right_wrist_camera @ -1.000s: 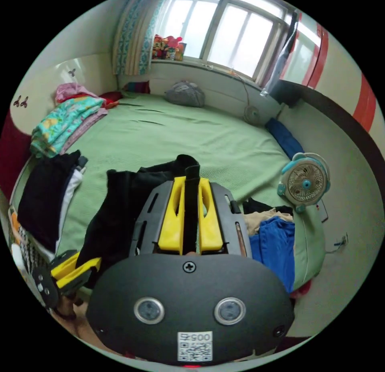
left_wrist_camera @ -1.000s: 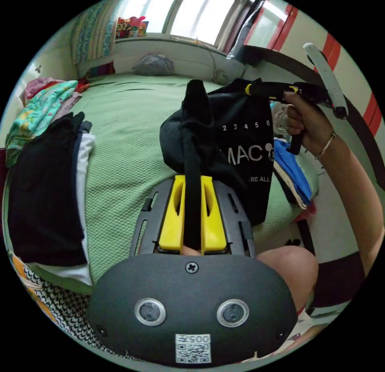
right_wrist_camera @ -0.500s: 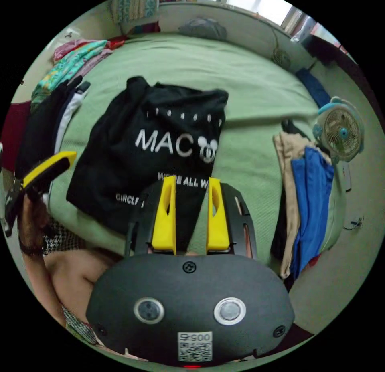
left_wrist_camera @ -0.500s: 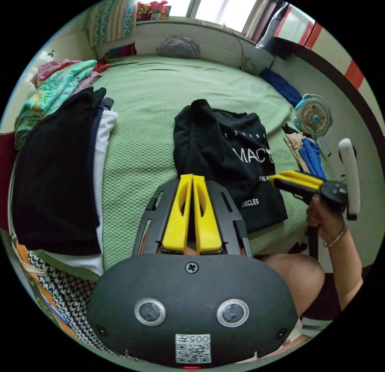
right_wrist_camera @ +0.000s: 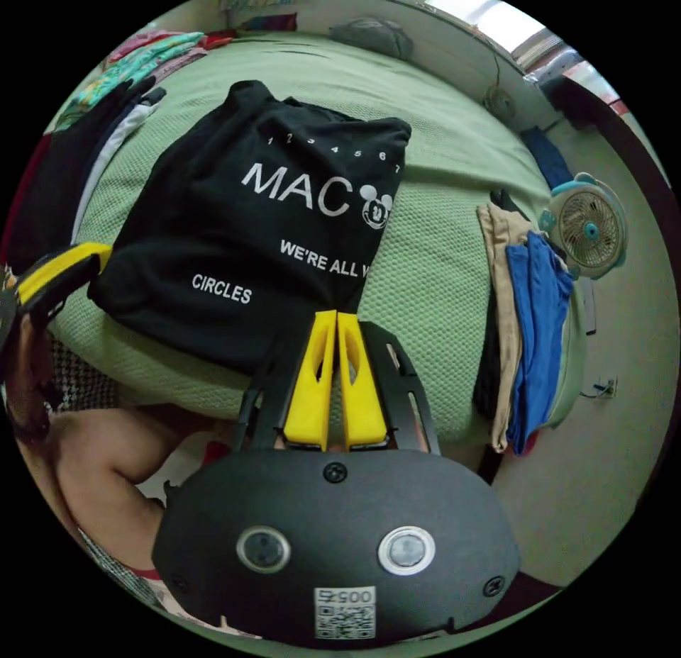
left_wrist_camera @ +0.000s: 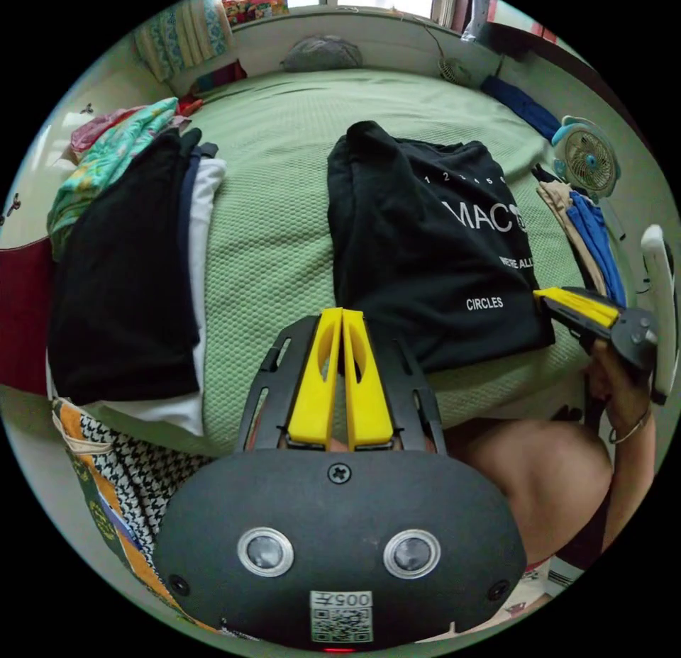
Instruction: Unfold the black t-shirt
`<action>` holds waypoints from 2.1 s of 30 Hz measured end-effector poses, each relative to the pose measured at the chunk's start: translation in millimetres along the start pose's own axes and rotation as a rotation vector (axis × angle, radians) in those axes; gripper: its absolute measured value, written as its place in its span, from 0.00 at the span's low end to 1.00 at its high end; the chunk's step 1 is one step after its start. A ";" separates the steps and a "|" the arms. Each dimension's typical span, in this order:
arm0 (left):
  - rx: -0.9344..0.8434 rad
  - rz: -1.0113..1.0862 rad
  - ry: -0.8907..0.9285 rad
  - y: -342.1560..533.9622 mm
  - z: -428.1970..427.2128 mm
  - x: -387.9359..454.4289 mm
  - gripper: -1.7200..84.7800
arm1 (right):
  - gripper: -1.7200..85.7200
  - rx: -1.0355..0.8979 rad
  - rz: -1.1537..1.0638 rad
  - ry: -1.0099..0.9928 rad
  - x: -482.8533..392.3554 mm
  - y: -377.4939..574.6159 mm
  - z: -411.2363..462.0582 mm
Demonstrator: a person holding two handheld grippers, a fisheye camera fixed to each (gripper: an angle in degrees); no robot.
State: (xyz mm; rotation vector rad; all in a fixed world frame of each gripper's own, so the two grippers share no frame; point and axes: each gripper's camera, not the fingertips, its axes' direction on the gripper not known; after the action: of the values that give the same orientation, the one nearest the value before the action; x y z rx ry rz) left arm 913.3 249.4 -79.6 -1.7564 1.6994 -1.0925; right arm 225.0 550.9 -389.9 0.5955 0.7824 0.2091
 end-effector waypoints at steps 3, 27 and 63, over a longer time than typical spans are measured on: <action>0.025 -0.013 0.016 11.0 -8.6 0.4 0.02 | 0.00 0.134 0.061 -0.026 -6.4 1.7 -21.3; 0.054 -0.010 0.011 52.2 -47.8 57.5 0.02 | 0.01 0.283 0.144 -0.145 8.7 49.9 -6.8; 0.148 -0.019 0.094 93.4 -85.1 61.3 0.02 | 0.01 0.247 0.091 -0.204 1.7 53.7 17.6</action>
State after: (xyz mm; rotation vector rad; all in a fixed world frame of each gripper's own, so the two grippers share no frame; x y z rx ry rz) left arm 784.5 194.4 -90.0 -1.6561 1.6139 -1.2927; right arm 240.8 587.9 -350.3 0.8731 0.5873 0.1334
